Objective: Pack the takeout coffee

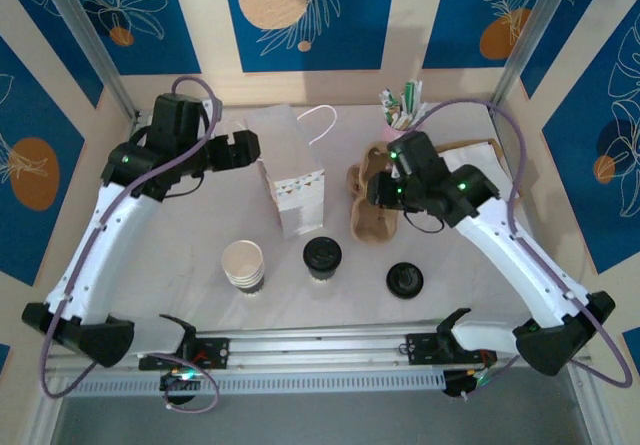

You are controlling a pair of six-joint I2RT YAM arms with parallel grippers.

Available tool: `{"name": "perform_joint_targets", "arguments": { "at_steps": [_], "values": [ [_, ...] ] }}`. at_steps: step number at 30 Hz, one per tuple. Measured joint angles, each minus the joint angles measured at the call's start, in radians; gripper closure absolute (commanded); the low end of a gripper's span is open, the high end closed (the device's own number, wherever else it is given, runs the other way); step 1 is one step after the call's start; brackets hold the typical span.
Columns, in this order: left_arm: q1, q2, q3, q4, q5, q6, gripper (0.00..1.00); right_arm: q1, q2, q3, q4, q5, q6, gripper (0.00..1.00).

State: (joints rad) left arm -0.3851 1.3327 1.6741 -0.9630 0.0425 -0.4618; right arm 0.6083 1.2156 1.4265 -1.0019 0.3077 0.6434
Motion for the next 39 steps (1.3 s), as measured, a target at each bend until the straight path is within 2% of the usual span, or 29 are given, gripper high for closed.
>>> {"name": "perform_joint_targets", "arguments": {
  "at_steps": [10, 20, 23, 29, 35, 39],
  "values": [
    [0.062, 0.188, 0.095, -0.030, 0.092, 0.040, 0.26, -0.022, 0.034, 0.233, 0.051, -0.218, -0.094, 0.65],
    [0.074, 0.233, 0.100, -0.019, 0.202, 0.054, 0.52, -0.027, 0.230, 0.441, 0.149, -0.385, -0.116, 0.66],
    [0.074, 0.233, 0.091, -0.013, 0.240, 0.058, 0.59, -0.027, 0.287, 0.496, 0.158, -0.407, -0.119, 0.66],
    [0.071, 0.233, 0.032, -0.007, 0.281, 0.061, 0.62, -0.027, 0.353, 0.570, 0.158, -0.427, -0.120, 0.66],
    [0.055, 0.233, 0.017, -0.006, 0.293, 0.065, 0.79, -0.027, 0.371, 0.599, 0.152, -0.433, -0.119, 0.66],
    [0.036, 0.229, 0.015, -0.006, 0.295, 0.069, 0.80, -0.027, 0.378, 0.603, 0.148, -0.433, -0.119, 0.66]
  ]
}}
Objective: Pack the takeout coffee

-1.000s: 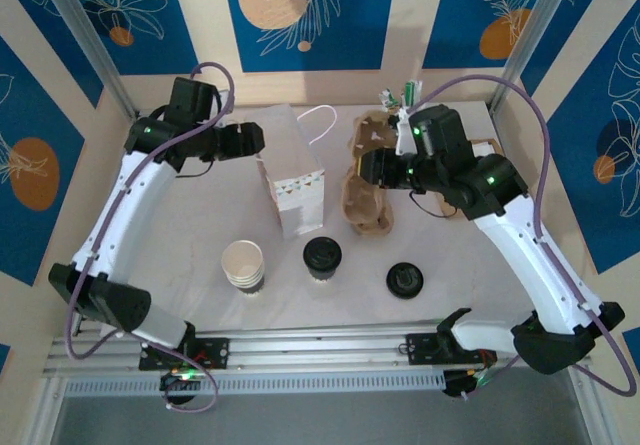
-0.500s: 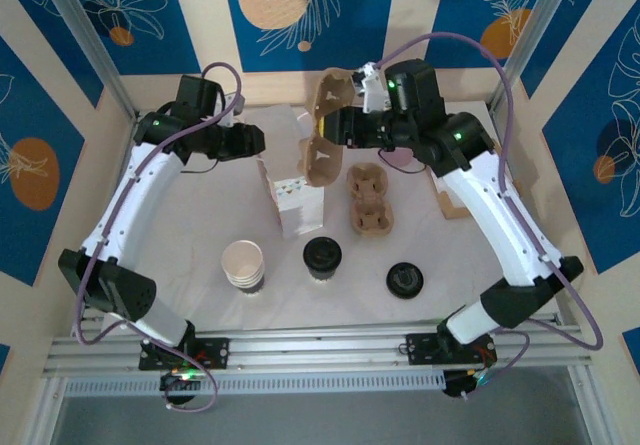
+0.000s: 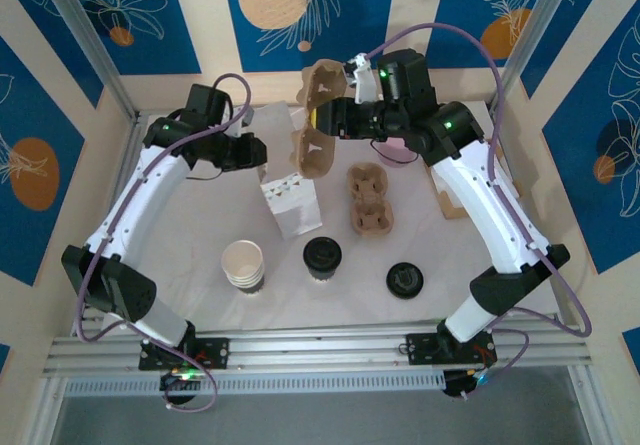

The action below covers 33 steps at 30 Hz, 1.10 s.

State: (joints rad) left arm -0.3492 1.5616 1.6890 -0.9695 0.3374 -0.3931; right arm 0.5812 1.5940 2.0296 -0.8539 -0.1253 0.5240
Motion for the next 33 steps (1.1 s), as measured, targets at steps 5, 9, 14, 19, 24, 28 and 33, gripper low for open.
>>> {"name": "perform_joint_targets", "arguments": {
  "at_steps": [5, 9, 14, 19, 24, 28, 33],
  "values": [
    [-0.031, -0.021, -0.002, -0.005, 0.004, 0.000, 0.84, 0.000, 0.001, 0.000, -0.006, 0.000, 0.000, 0.66],
    [-0.054, -0.043, -0.003, -0.016, 0.015, -0.005, 0.85, 0.000, 0.001, 0.000, -0.007, 0.000, 0.000, 0.66],
    [-0.091, -0.061, -0.010, -0.018, 0.029, -0.020, 0.87, 0.000, 0.001, 0.000, -0.012, 0.000, 0.001, 0.66],
    [-0.126, -0.069, -0.027, -0.014, 0.048, -0.027, 0.89, 0.000, 0.000, 0.000, -0.014, -0.005, 0.001, 0.66],
    [-0.135, -0.080, -0.053, 0.011, 0.082, -0.037, 0.77, 0.001, 0.000, 0.000, -0.014, -0.010, 0.000, 0.66],
    [-0.136, -0.116, -0.072, 0.010, 0.073, -0.044, 0.47, 0.001, 0.002, 0.000, -0.014, -0.014, -0.006, 0.66],
    [-0.135, -0.179, -0.074, -0.002, 0.024, -0.041, 0.22, 0.006, 0.036, 0.021, -0.013, -0.014, -0.027, 0.66]
  ]
}}
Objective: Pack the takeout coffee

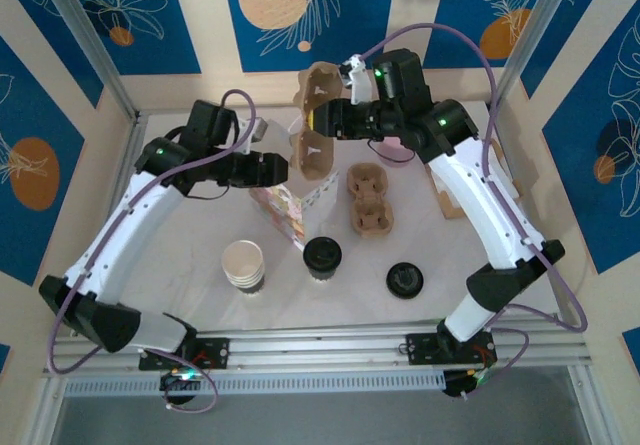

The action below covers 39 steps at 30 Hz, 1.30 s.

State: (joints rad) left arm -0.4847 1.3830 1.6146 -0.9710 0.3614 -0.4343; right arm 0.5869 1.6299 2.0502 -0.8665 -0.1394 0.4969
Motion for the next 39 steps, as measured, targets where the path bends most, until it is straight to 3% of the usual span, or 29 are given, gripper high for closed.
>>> {"name": "perform_joint_targets", "arguments": {
  "at_steps": [7, 14, 19, 25, 39],
  "values": [
    [0.000, -0.095, 0.006, -0.026, -0.069, -0.001, 0.00, 0.026, 0.072, 0.055, -0.002, 0.009, -0.048, 0.67],
    [0.100, -0.216, 0.010, -0.044, -0.160, -0.004, 0.00, 0.069, 0.146, 0.141, -0.026, 0.056, -0.117, 0.67],
    [0.279, -0.273, -0.034, -0.020, -0.139, -0.019, 0.07, 0.097, 0.183, 0.182, -0.065, 0.099, -0.165, 0.67],
    [0.511, -0.225, -0.178, 0.076, 0.006, -0.073, 0.17, 0.126, 0.238, 0.258, -0.126, 0.156, -0.228, 0.67],
    [0.542, -0.069, -0.318, 0.298, 0.145, -0.163, 0.24, 0.203, 0.372, 0.418, -0.295, 0.342, -0.344, 0.67]
  ]
}}
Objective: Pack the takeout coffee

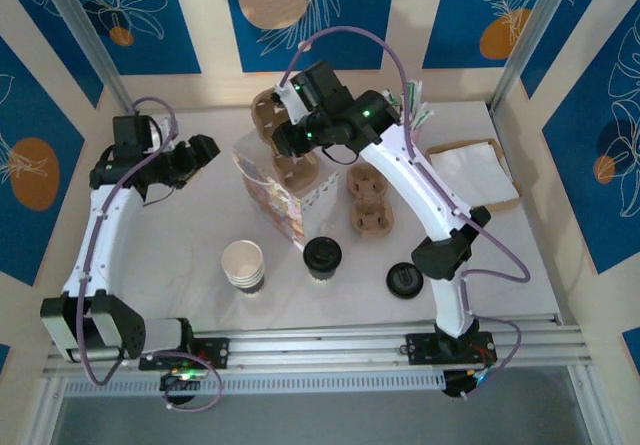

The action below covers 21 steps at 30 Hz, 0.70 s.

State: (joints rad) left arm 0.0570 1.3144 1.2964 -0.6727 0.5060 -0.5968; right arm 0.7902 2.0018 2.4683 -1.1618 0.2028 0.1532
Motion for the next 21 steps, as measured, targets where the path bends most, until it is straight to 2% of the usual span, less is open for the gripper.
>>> {"name": "perform_joint_targets", "arguments": {
  "at_steps": [11, 21],
  "values": [
    [-0.013, 0.083, -0.034, 0.090, 0.035, -0.016, 0.25, 0.029, 0.002, 0.012, -0.060, 0.087, -0.042, 0.67],
    [-0.039, 0.095, -0.045, 0.115, 0.040, -0.026, 0.25, 0.026, 0.002, 0.073, -0.063, 0.089, -0.024, 0.67]
  ]
}}
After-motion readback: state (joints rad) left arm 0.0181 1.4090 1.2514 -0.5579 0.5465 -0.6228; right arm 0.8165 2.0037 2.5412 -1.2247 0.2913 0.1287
